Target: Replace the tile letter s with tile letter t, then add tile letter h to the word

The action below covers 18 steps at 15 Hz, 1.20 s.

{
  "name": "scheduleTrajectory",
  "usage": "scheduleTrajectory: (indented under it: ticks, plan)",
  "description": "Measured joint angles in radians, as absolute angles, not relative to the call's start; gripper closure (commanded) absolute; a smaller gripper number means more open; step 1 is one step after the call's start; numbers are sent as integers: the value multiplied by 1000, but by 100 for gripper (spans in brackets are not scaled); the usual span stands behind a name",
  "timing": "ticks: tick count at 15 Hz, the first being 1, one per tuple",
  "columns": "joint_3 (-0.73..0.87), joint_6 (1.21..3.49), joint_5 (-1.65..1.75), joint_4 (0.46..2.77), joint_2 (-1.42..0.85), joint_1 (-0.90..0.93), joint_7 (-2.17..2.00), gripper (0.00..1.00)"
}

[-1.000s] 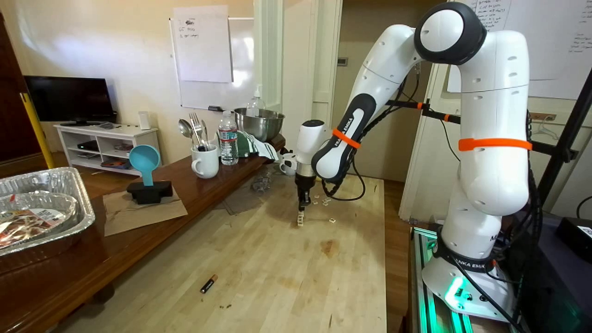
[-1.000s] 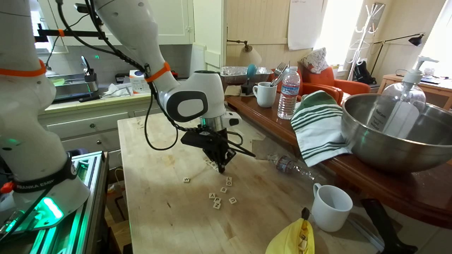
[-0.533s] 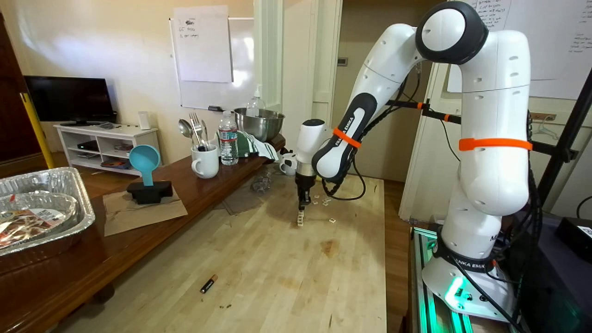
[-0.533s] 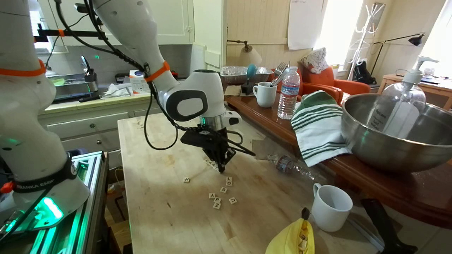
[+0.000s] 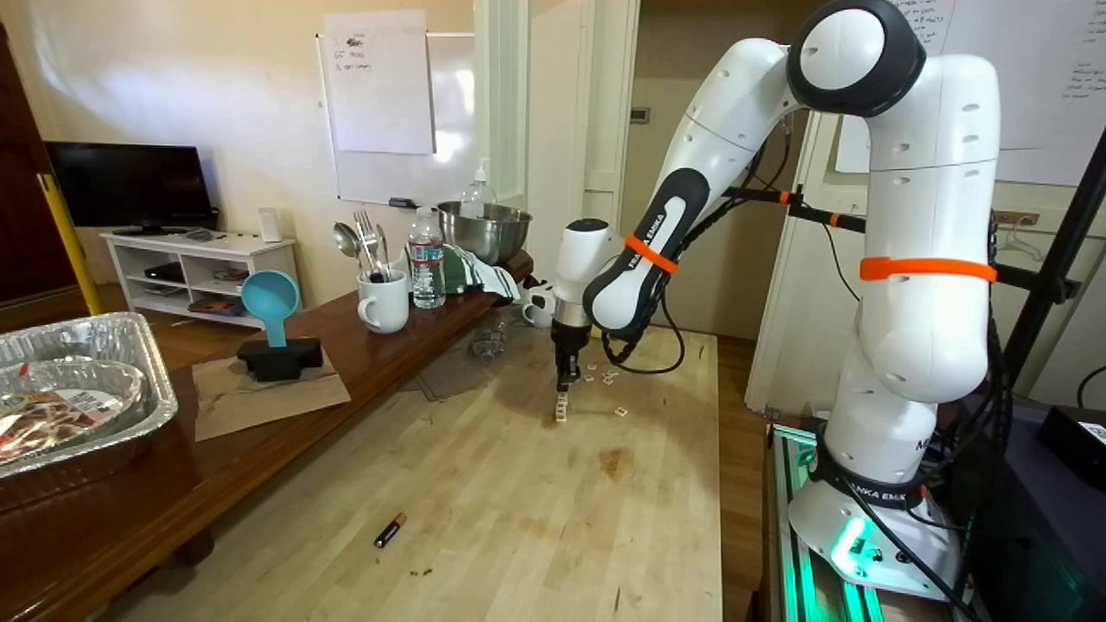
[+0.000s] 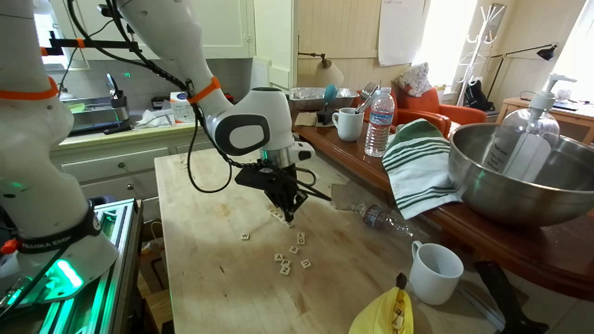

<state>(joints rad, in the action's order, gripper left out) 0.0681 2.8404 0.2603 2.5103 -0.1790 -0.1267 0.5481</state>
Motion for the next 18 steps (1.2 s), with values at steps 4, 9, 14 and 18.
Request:
scheduleTrajectory:
  ticks: [4, 9, 14, 18]
  plan:
    - [31, 2819, 185, 2527, -160, -129, 551, 100]
    - [14, 2783, 112, 2532, -131, -129, 550, 52]
    - [14, 2752, 90, 2539, -109, -128, 550, 15]
    - [14, 2723, 81, 2541, -94, -128, 549, 0]
